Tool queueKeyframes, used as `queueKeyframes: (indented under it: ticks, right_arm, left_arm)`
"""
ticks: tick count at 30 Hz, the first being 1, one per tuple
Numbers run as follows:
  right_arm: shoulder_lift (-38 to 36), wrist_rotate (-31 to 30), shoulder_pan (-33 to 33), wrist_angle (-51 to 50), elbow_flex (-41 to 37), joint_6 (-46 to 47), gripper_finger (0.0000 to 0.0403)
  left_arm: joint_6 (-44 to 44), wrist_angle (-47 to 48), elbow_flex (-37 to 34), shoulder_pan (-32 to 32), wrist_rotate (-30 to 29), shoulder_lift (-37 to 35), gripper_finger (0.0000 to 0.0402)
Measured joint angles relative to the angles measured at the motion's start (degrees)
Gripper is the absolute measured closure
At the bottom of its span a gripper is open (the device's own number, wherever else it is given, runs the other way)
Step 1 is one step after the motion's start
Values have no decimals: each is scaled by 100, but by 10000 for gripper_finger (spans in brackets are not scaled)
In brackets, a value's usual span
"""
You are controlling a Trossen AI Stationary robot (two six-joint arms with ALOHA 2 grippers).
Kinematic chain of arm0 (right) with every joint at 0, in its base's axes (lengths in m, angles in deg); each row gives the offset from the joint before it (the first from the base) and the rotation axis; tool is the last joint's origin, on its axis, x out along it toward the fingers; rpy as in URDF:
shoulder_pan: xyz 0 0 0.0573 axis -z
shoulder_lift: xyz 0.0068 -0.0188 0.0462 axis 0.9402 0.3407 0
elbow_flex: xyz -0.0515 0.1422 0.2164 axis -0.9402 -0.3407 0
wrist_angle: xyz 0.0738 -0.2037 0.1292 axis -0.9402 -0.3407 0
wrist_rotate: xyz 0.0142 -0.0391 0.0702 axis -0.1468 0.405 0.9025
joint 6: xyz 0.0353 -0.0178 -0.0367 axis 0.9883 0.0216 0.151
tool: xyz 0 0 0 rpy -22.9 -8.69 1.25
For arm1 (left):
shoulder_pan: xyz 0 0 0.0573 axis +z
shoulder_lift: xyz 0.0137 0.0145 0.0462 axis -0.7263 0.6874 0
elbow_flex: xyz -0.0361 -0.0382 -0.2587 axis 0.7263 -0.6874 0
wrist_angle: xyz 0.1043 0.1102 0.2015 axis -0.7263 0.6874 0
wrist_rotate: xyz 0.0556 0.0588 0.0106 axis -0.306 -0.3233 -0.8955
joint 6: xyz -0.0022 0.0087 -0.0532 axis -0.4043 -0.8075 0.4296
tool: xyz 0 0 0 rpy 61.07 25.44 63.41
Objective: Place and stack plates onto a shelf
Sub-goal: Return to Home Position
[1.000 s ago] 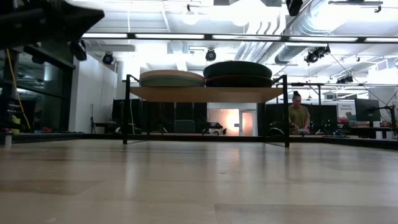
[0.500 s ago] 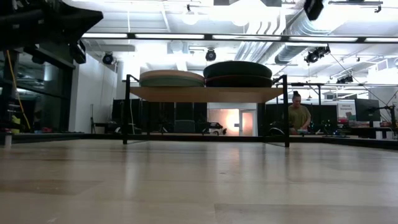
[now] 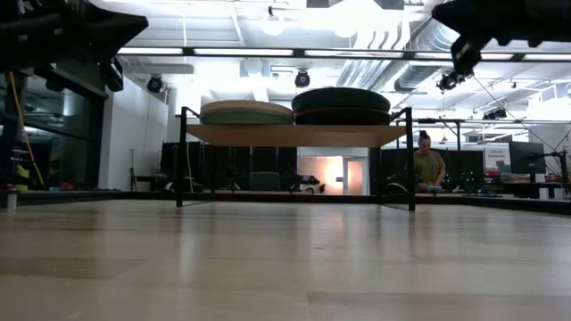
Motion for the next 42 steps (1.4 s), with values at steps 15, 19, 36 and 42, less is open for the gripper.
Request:
queueKeyframes:
  ticks: [15,19,36,42]
  right_arm:
    - [-1873,-535,-717,-117,-1185,-13,403]
    - [-2421,-526,-717,-791,-1161,-283,403]
    - [-2413,-185,-719,-1237,-1377,-338,403]
    - [-2394,46,-721,-1156,-1512,-491,403]
  left_arm:
    - [-2,0,0,0,-3,0,402]
    - [-2,0,0,-1,-4,0,402]
    - [-3,127,0,0,-13,0,401]
    - [-2,132,0,0,-2,2,401]
